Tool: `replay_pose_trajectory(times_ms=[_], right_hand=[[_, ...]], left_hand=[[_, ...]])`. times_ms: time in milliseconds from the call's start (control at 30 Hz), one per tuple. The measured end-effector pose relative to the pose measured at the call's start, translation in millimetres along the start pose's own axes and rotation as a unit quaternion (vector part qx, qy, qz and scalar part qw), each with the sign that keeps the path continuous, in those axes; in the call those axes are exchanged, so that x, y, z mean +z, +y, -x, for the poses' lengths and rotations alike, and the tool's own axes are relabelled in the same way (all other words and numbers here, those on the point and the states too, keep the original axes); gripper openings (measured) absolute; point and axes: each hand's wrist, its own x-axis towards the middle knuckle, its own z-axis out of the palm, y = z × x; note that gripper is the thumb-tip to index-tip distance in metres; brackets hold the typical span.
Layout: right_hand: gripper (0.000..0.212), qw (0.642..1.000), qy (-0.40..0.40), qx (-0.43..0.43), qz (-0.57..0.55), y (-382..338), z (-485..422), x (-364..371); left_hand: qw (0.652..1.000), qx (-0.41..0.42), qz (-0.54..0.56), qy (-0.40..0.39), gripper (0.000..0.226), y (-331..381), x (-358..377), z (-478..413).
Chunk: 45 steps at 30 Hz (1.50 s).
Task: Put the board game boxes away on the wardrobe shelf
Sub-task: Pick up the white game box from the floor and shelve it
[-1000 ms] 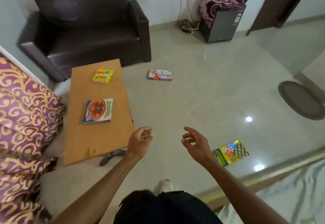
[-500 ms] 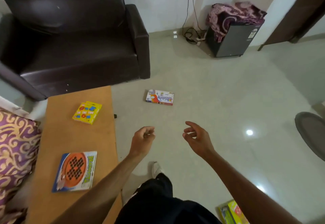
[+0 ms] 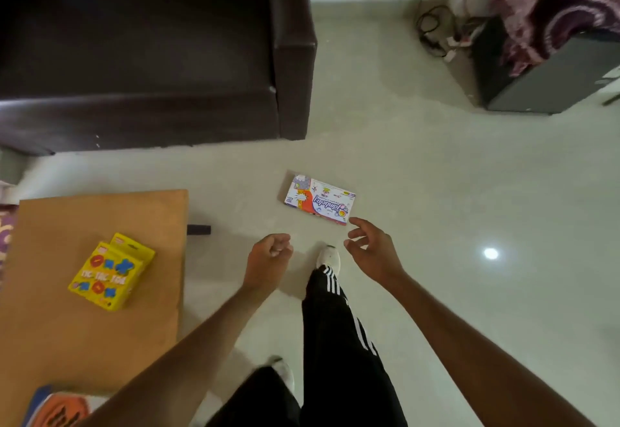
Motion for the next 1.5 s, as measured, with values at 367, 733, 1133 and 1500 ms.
replay_pose_trajectory(times_ms=[367, 733, 1133, 1500], right_hand=[[0.053, 0.969, -0.136, 0.045, 0.202, 170, -378, 137], [0.085, 0.923, -0.116, 0.028, 0.366, 326, -574, 251], [0.048, 0.964, -0.158, -0.009, 0.213, 242, -490, 208], [0.052, 0.906, -0.321, -0.195, 0.196, 8, -221, 105]], left_hand=[[0.98, -0.191, -0.029, -0.042, 0.029, -145, 157, -344], [0.923, -0.325, 0.207, -0.008, 0.054, -300, 305, -503], [0.931, -0.165, 0.313, 0.086, 0.065, -214, 199, -428], [0.878, -0.159, 0.381, 0.241, 0.075, -69, 41, -88]])
